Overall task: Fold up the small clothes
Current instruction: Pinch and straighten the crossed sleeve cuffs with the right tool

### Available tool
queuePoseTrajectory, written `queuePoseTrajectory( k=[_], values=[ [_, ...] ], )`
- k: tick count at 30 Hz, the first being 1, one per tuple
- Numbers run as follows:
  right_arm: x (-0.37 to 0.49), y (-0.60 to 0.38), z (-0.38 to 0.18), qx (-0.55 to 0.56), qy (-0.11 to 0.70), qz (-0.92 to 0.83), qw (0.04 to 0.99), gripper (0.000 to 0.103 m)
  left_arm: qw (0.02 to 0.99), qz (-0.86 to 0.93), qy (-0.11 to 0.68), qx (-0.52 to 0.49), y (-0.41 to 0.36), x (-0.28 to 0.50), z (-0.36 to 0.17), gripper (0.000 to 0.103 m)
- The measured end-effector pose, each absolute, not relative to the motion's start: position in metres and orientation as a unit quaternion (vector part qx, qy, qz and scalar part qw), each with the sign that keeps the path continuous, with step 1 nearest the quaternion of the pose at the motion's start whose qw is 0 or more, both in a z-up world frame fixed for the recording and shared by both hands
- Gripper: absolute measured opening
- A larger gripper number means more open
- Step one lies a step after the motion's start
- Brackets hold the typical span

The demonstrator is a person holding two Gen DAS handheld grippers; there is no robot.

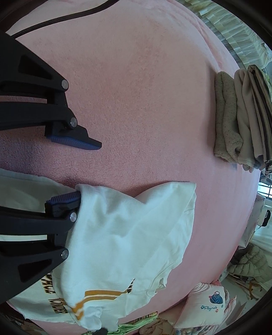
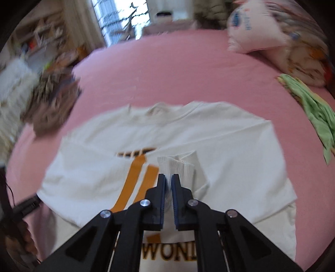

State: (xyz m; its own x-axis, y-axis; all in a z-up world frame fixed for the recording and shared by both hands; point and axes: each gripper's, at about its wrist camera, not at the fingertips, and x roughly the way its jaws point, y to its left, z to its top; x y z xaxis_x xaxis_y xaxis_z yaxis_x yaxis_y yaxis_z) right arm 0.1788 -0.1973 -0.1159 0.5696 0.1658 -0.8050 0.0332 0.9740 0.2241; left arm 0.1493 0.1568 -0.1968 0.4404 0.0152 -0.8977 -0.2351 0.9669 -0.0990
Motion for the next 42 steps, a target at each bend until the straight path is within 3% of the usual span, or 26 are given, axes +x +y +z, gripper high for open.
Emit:
queuePoseTrajectory(
  k=[9,16,21,31,38,40,41,42],
  values=[
    [0.128,-0.279,-0.172,0.165,0.539,-0.054,0.824,0.006,0.846,0.074,0.522,-0.085,0.151,0.147,-0.197,0.038],
    [0.142,-0.272,-0.145,0.184,0.518,0.015,0.835,0.008,0.847,0.078,0.519,-0.077,0.150,0.143,-0.195,0.042],
    [0.192,-0.251,-0.154,0.179,0.533,0.077,0.823,0.034,0.850,0.079,0.516,-0.064,0.150,0.139,-0.194,0.045],
    [0.205,-0.259,-0.185,0.168,0.564,0.044,0.807,0.035,0.853,0.076,0.514,-0.044,0.150,0.135,-0.193,0.048],
    [0.202,-0.270,-0.194,0.205,0.567,0.086,0.793,0.043,0.852,0.081,0.516,-0.047,0.149,0.136,-0.195,0.048],
    [0.204,-0.264,-0.194,0.199,0.562,0.094,0.797,0.038,0.852,0.081,0.516,-0.046,0.148,0.136,-0.194,0.049],
    [0.204,-0.260,-0.194,0.188,0.559,0.096,0.801,0.017,0.852,0.082,0.516,-0.044,0.148,0.135,-0.194,0.050],
    [0.205,-0.256,-0.192,0.173,0.558,0.095,0.806,0.005,0.852,0.082,0.516,-0.042,0.148,0.135,-0.194,0.050]
  ],
)
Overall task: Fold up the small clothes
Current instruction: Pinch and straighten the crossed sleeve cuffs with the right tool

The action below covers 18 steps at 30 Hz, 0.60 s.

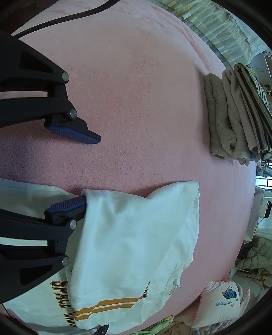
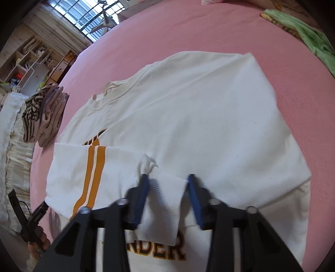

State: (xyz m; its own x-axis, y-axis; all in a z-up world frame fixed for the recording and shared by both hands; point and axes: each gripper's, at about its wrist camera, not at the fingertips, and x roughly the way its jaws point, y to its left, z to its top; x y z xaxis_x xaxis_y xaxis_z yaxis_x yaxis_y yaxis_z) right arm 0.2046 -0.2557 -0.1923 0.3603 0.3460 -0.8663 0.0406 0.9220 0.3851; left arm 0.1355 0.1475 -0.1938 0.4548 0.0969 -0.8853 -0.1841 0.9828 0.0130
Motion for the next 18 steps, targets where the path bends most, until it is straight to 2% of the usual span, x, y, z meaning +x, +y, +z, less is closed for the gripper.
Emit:
queuePoseTrajectory(
  k=[3,6,12,13,15,16,18],
  values=[
    [0.204,-0.250,-0.181,0.130,0.532,0.069,0.834,0.005,0.852,0.081,0.515,-0.041,0.147,0.134,-0.194,0.051],
    [0.202,-0.251,-0.171,0.102,0.507,0.047,0.855,0.005,0.852,0.082,0.515,-0.035,0.146,0.134,-0.197,0.056],
    [0.203,-0.236,-0.184,0.030,0.522,0.028,0.852,0.006,0.853,0.081,0.515,-0.019,0.145,0.132,-0.198,0.057],
    [0.202,-0.235,-0.184,0.022,0.523,0.023,0.852,0.007,0.853,0.082,0.516,-0.020,0.146,0.132,-0.198,0.061],
    [0.199,-0.234,-0.182,0.009,0.526,0.011,0.850,0.017,0.847,0.090,0.523,-0.018,0.149,0.132,-0.198,0.072],
    [0.196,-0.235,-0.180,0.004,0.525,0.007,0.851,0.027,0.840,0.096,0.533,-0.017,0.151,0.132,-0.198,0.081],
    [0.191,-0.235,-0.174,-0.002,0.522,0.006,0.853,0.043,0.833,0.090,0.546,-0.029,0.157,0.129,-0.198,0.082]
  ],
)
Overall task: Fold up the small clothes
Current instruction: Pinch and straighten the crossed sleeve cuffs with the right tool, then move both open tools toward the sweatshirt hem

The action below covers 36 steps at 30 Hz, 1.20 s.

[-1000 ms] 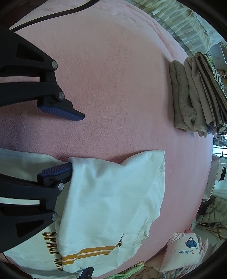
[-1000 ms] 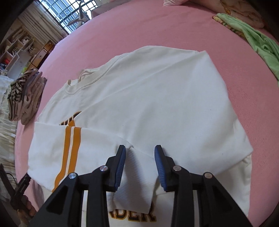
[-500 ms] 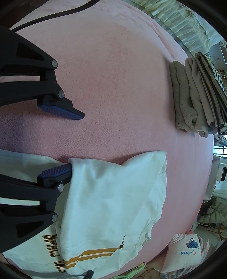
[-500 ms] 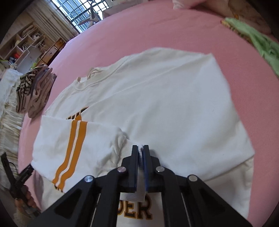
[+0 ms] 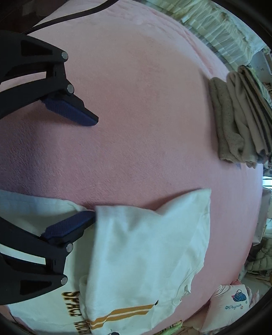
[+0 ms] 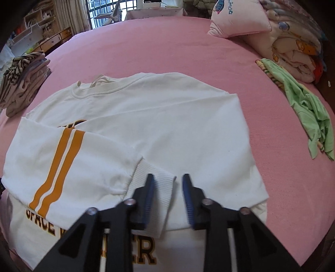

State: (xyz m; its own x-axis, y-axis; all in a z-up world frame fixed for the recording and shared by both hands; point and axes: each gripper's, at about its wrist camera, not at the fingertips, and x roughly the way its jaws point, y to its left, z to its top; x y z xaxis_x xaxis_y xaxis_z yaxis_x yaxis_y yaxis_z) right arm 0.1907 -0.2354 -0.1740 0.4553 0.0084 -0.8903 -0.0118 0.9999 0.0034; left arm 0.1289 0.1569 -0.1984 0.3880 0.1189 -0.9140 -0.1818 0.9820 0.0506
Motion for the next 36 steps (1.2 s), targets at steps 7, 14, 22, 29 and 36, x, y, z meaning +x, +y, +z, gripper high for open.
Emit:
queuePoseTrajectory(
  k=[7,14,22,29,36],
  values=[
    [0.161,-0.235,-0.144,0.004,0.500,0.013,0.866,0.044,0.833,0.096,0.545,-0.023,0.163,0.104,-0.178,0.082],
    [0.123,-0.217,-0.118,0.031,0.485,0.049,0.873,0.044,0.858,0.080,0.506,-0.015,0.148,0.081,-0.133,0.082],
    [0.084,-0.200,-0.081,0.038,0.452,0.071,0.888,0.044,0.885,0.050,0.462,-0.023,0.124,0.052,-0.085,0.082],
    [0.050,-0.201,-0.051,0.045,0.421,0.082,0.902,0.044,0.896,0.024,0.442,-0.027,0.105,0.027,-0.061,0.084],
    [0.021,-0.208,-0.040,0.037,0.403,0.067,0.912,0.044,0.901,0.013,0.432,-0.035,0.093,0.009,-0.052,0.086]
  ],
)
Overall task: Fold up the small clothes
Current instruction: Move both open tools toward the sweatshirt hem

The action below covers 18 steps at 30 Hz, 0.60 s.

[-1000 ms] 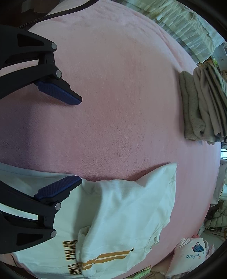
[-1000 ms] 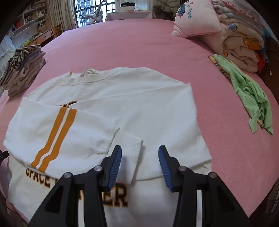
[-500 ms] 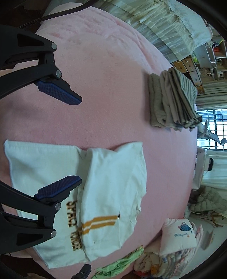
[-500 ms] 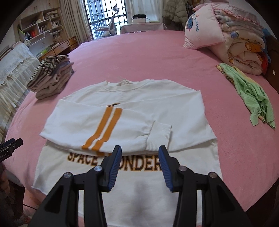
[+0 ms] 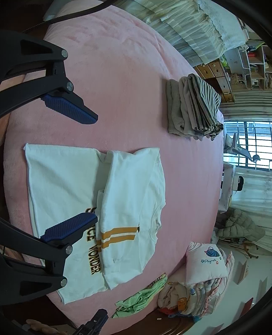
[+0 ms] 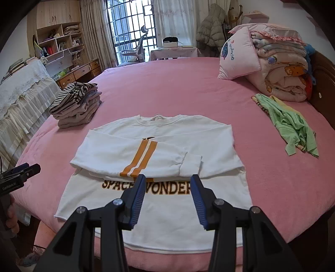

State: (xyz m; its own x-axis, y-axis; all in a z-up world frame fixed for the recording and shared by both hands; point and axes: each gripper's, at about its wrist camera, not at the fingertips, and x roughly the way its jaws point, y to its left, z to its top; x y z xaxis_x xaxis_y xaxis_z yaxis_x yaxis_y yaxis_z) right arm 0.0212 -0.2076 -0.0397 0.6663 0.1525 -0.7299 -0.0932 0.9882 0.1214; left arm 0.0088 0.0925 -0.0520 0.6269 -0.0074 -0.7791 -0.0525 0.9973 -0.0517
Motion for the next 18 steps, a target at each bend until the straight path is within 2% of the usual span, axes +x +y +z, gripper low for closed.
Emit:
queuePoseTrajectory(
  k=[8,18],
  values=[
    [0.007,-0.216,-0.056,0.025,0.414,0.048,0.909,0.044,0.895,0.011,0.444,-0.031,0.089,-0.004,-0.064,0.086],
    [0.004,-0.255,-0.094,0.061,0.455,0.017,0.888,0.044,0.873,0.037,0.486,-0.005,0.098,-0.008,-0.110,0.086]
  ],
)
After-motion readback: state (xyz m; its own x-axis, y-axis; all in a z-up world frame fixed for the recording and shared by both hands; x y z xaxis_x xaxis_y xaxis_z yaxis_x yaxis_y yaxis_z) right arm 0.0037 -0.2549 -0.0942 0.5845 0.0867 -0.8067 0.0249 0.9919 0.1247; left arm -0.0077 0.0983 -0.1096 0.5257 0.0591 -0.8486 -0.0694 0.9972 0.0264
